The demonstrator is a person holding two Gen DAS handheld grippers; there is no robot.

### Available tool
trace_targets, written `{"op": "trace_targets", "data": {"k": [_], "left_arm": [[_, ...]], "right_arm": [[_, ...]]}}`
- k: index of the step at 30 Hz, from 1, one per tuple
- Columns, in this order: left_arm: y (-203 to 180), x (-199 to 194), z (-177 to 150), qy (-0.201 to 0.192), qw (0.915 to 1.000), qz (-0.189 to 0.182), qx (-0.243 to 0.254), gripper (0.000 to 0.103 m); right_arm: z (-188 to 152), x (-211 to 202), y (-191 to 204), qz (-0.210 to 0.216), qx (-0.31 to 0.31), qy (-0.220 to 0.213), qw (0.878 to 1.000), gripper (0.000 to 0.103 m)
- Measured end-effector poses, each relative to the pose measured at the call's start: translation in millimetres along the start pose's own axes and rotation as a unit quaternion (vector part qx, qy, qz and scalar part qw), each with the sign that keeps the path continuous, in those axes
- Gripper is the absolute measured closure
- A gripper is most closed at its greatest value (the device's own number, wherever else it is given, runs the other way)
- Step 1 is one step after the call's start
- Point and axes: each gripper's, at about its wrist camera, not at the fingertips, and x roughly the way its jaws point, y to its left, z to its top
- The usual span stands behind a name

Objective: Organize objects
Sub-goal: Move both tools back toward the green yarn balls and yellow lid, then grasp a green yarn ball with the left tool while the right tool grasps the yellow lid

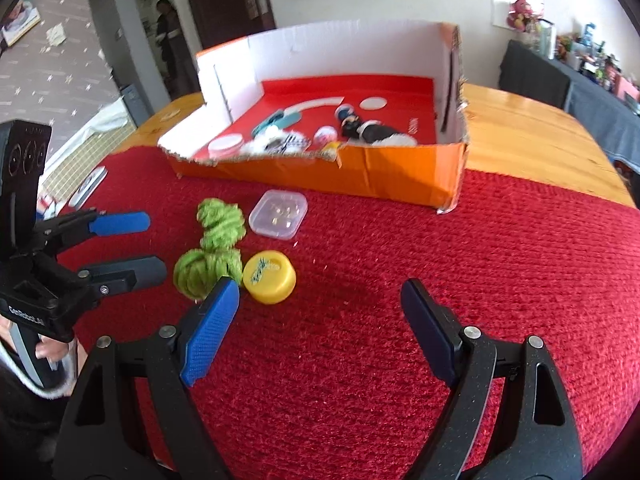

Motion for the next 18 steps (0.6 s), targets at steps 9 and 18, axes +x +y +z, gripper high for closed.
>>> {"op": "trace_targets", "data": {"k": [9, 18], "left_arm": [[-16.0, 9.0, -2.5, 0.017, 0.9992, -0.011, 0.035, 0.010], [-28.2, 22.3, 1.5, 0.029, 0.9974, -0.015, 0.065, 0.018]], "right_arm": [[6.7, 16.3, 13.5, -0.025, -0.062, 0.035, 0.997, 0.020], [12.9, 7.9, -12.6, -0.044, -0.053, 0.032, 0.997, 0.020]]}}
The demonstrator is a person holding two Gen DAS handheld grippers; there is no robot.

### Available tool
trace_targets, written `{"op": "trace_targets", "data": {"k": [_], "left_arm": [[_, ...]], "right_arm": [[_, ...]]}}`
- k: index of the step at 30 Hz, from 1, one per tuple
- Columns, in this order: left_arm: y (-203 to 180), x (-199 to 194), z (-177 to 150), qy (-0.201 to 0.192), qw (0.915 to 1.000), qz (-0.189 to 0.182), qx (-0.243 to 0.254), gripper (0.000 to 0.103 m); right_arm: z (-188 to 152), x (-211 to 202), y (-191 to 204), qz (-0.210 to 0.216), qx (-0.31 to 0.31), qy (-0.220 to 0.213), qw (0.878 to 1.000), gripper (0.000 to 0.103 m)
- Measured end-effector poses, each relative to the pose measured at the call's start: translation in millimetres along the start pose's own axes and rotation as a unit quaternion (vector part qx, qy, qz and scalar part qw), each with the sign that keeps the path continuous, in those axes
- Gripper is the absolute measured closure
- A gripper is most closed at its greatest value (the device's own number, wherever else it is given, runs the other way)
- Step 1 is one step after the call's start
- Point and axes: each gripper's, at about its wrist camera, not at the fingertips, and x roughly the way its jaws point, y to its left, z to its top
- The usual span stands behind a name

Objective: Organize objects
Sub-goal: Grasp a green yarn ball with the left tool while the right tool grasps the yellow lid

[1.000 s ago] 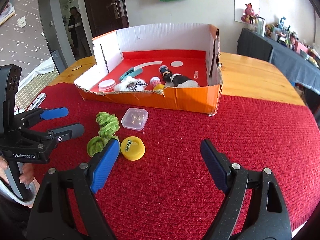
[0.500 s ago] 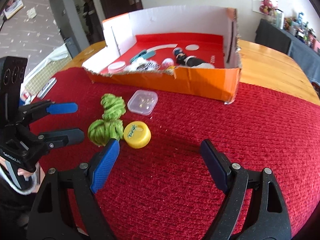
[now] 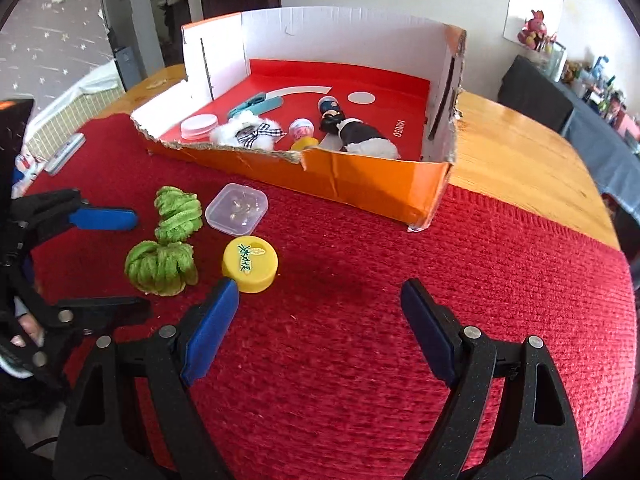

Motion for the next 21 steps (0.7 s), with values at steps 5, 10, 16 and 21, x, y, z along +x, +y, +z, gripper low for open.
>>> {"op": "trace_targets", "data": {"k": [5, 10, 16, 21], "left_arm": [[-7.0, 4.0, 4.3, 0.002, 0.9998, -0.011, 0.018, 0.036], [-11.4, 6.1, 6.4, 0.005, 0.9993, -0.022, 0.028, 0.051], [-14.4, 6.6, 6.9, 0.007, 0.9989, -0.031, 0.034, 0.066], [-11.1, -0.9, 5.7, 0.004, 0.9990, -0.035, 0.027, 0.068]], "right_arm": [[0.9, -0.5, -3.9, 0.020, -0.023, 0.009, 1.000, 0.020], [2.9, 1.5, 3.8, 0.048, -0.050, 0.006, 0.998, 0.020], [7.1, 12.3, 18.8, 0.058, -0.091, 0.012, 0.994, 0.022], [10.8, 18.5, 22.4, 0.059, -0.099, 0.015, 0.993, 0.036]]}}
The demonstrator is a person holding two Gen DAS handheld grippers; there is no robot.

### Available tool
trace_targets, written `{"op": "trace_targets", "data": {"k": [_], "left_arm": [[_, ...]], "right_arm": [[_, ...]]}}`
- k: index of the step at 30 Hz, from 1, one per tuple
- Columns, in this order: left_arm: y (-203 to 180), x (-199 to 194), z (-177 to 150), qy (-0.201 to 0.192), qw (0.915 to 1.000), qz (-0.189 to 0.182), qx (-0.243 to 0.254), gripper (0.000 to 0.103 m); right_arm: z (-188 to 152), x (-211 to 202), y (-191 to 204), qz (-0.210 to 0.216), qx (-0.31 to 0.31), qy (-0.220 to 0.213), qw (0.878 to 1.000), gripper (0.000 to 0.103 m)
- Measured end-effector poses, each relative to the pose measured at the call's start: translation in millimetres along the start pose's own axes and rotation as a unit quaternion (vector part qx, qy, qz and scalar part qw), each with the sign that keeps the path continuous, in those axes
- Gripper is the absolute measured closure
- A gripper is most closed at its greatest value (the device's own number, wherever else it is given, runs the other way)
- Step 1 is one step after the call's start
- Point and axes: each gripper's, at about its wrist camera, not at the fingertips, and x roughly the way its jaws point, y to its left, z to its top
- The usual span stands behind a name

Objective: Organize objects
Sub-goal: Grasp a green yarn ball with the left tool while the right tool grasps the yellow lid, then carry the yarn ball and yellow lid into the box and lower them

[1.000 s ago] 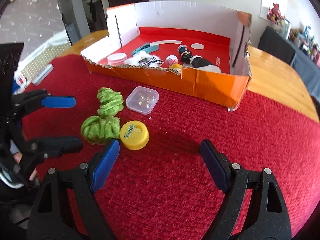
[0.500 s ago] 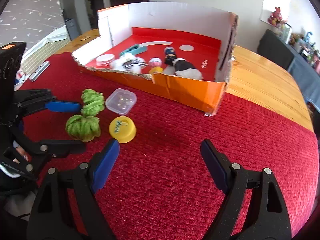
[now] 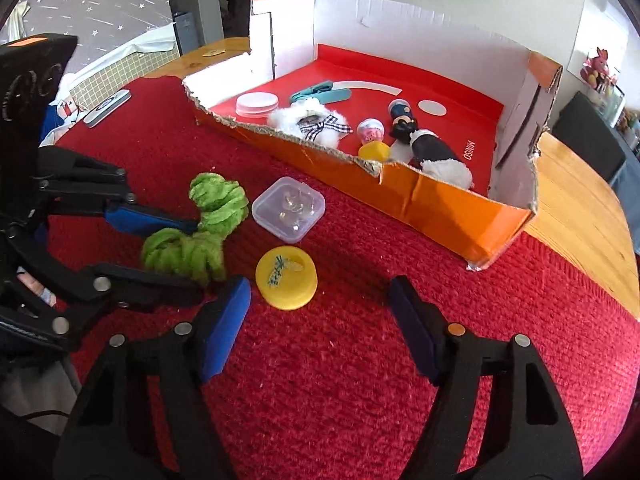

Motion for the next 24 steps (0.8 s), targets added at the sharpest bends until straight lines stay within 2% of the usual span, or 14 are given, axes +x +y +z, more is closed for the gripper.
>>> {"op": "trace_targets", "data": {"k": [6, 16, 24], "left_arm": [[10.5, -29.3, 1.1, -0.028, 0.9996, 0.005, -0.007, 0.068], [34.9, -57.3, 4.2, -0.064, 0.9974, 0.028, -0.021, 0.068], [43.1, -61.8, 0.8, -0.068, 0.9969, 0.029, -0.026, 0.068]], "right_arm": [[1.7, -2.4, 8.3, 0.004, 0.001, -0.014, 1.000, 0.074], [3.5, -35.3, 10.2, 0.002, 0.057, -0.063, 0.996, 0.074], [4.5, -43.2, 9.9, -0.008, 0.072, -0.067, 0.995, 0.074]]}}
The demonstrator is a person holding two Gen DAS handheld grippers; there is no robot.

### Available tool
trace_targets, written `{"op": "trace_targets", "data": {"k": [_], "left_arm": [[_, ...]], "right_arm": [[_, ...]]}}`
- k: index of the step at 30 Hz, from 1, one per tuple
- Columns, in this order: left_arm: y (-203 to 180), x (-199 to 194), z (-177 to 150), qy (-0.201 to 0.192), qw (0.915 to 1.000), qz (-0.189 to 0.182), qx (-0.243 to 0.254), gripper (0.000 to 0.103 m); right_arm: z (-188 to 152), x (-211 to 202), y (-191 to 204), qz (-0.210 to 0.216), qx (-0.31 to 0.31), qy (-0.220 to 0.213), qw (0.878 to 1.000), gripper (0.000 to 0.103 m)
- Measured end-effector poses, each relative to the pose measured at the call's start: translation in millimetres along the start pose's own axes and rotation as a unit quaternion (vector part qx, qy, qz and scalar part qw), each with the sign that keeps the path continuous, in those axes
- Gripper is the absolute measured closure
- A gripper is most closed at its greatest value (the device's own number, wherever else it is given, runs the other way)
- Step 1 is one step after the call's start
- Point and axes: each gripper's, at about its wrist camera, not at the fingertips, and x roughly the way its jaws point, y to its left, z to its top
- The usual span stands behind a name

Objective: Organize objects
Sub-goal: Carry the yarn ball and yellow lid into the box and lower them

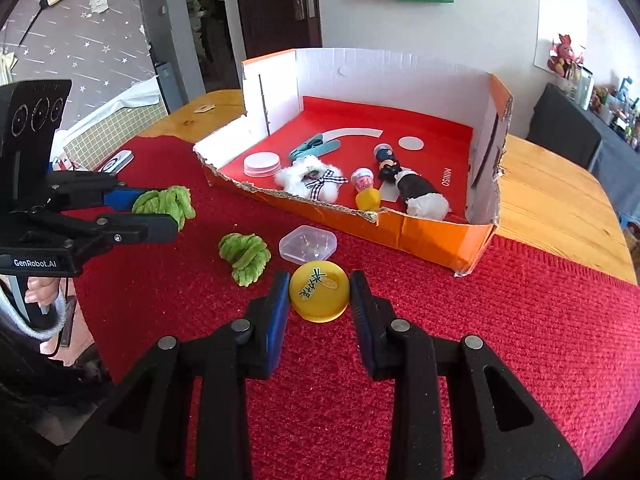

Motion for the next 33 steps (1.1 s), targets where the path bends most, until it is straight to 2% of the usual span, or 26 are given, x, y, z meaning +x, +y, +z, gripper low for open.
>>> {"op": "trace_targets", "data": {"k": [14, 23, 29, 33], "left_arm": [[3.9, -7.2, 5.3, -0.012, 0.9999, 0.005, 0.000, 0.068], [5.0, -10.6, 15.0, -0.022, 0.9997, 0.012, 0.003, 0.068], [12.6, -8.0, 30.2, -0.026, 0.9991, 0.033, 0.008, 0.068], [25.5, 1.6, 48.0, -0.016, 0.9981, 0.059, 0.010, 0.068]], "right_arm": [[5.6, -8.0, 3.7, -0.005, -0.004, -0.016, 1.000, 0.074], [21.0, -20.7, 3.9, -0.007, -0.010, -0.041, 0.999, 0.074], [40.8, -15.1, 6.7, -0.002, -0.020, -0.047, 0.999, 0.074], [61.2, 0.7, 6.2, 0.000, -0.028, -0.041, 0.999, 0.074]]}}
